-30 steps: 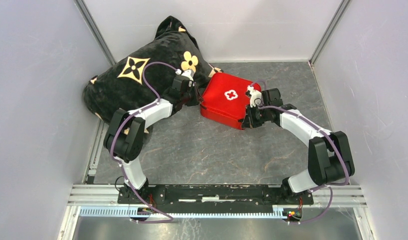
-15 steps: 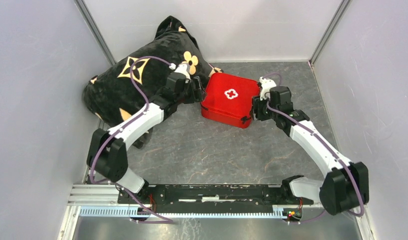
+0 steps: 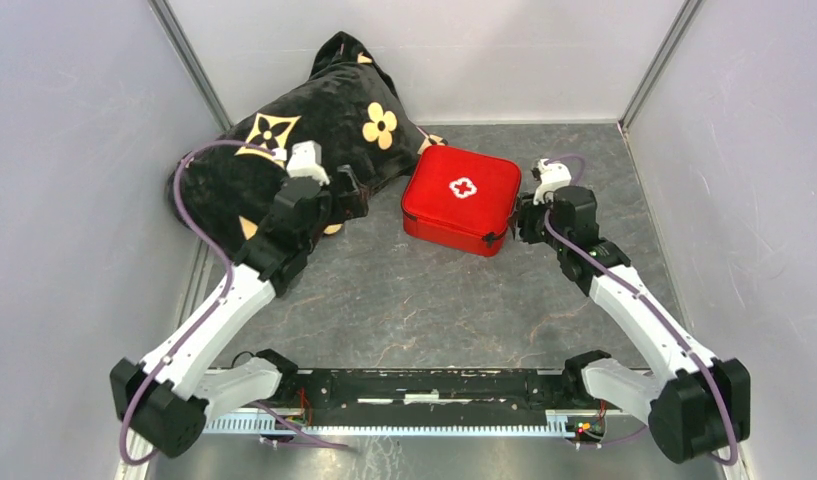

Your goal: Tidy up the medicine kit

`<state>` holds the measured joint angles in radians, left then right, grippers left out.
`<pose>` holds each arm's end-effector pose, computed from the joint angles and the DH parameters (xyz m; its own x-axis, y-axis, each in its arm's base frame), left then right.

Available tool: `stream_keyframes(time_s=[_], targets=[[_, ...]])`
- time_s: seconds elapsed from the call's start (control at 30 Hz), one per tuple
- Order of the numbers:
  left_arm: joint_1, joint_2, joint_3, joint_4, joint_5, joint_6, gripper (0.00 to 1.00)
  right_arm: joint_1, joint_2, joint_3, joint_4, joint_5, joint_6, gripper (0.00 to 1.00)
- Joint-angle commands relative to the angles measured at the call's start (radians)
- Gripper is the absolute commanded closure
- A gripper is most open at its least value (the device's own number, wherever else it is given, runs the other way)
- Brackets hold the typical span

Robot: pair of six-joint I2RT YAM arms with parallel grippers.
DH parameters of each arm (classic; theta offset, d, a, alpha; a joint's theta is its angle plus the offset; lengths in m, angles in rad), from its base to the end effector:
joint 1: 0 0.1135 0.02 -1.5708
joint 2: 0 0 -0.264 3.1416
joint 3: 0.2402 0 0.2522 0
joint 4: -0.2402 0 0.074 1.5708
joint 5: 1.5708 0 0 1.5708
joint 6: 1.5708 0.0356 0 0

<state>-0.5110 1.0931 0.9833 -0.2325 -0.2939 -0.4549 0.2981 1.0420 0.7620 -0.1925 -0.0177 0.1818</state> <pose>0.2235 -0.1135 0.3445 -0.3641 -0.2780 -0.8889 0.0780 0.9420 -0.3265 0.2258 0.0700 0.2815 -0.4837 0.0405 -0.8743 -0.2250 0.9596 0.1689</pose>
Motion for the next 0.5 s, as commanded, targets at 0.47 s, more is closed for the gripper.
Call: stream_keyframes(time_s=[0.47], targets=[[0.001, -0.401, -0.221, -0.076, -0.263, 0.025, 0.0, -0.001, -0.334, -0.145, 0.117, 0.183, -0.008, 0.26]])
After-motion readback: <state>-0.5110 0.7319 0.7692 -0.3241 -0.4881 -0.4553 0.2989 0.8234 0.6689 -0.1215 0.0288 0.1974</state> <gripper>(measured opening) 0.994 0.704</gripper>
